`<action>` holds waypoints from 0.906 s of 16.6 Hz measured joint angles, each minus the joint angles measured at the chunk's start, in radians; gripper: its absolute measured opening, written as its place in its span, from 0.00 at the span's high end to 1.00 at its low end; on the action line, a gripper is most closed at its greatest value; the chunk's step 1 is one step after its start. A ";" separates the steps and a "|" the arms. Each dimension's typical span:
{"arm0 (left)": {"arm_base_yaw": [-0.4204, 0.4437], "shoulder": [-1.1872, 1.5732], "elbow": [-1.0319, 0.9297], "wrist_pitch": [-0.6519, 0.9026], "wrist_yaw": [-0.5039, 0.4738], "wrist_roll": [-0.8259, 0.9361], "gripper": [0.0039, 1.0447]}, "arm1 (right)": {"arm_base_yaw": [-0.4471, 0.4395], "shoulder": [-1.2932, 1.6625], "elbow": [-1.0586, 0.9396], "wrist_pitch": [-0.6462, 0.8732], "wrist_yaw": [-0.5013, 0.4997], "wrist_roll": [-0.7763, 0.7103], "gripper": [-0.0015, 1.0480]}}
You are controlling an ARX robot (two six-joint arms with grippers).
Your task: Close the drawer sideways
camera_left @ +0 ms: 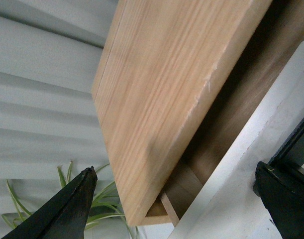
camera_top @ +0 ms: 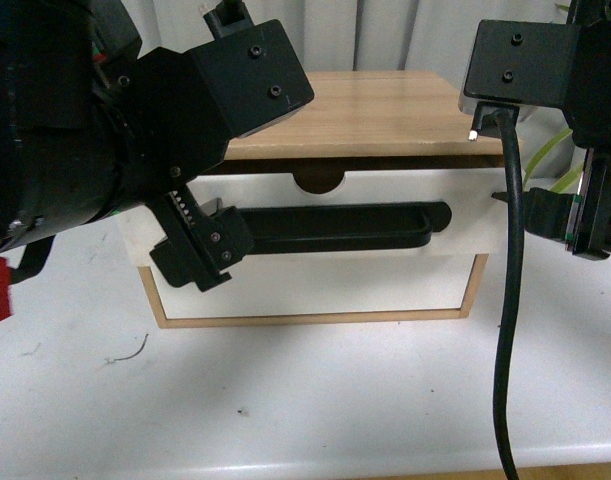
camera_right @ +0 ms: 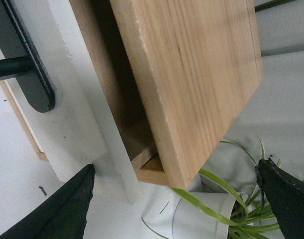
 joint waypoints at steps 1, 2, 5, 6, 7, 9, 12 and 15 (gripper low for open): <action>0.001 0.025 0.016 0.019 -0.009 -0.003 0.06 | -0.002 0.022 0.020 0.007 0.010 0.000 0.06; 0.001 0.060 0.039 0.036 -0.023 -0.006 0.06 | -0.005 0.040 0.043 0.009 0.018 0.000 0.06; 0.016 0.129 0.088 0.103 -0.063 -0.009 0.06 | -0.010 0.086 0.109 0.008 0.035 0.006 0.06; 0.018 0.138 0.090 0.102 -0.072 -0.007 0.06 | -0.011 0.091 0.114 0.008 0.034 0.012 0.06; 0.017 0.139 0.090 0.109 -0.078 -0.009 0.06 | -0.011 0.097 0.118 0.010 0.035 0.013 0.06; 0.015 0.135 0.090 0.088 -0.081 -0.027 0.06 | -0.010 0.096 0.118 0.007 0.037 0.039 0.06; -0.010 -0.161 -0.053 -0.129 0.053 -0.324 0.06 | 0.008 -0.224 -0.156 0.126 -0.057 0.394 0.06; 0.021 -0.436 -0.205 -0.229 0.133 -0.630 0.06 | -0.055 -0.497 -0.424 0.216 -0.140 0.801 0.06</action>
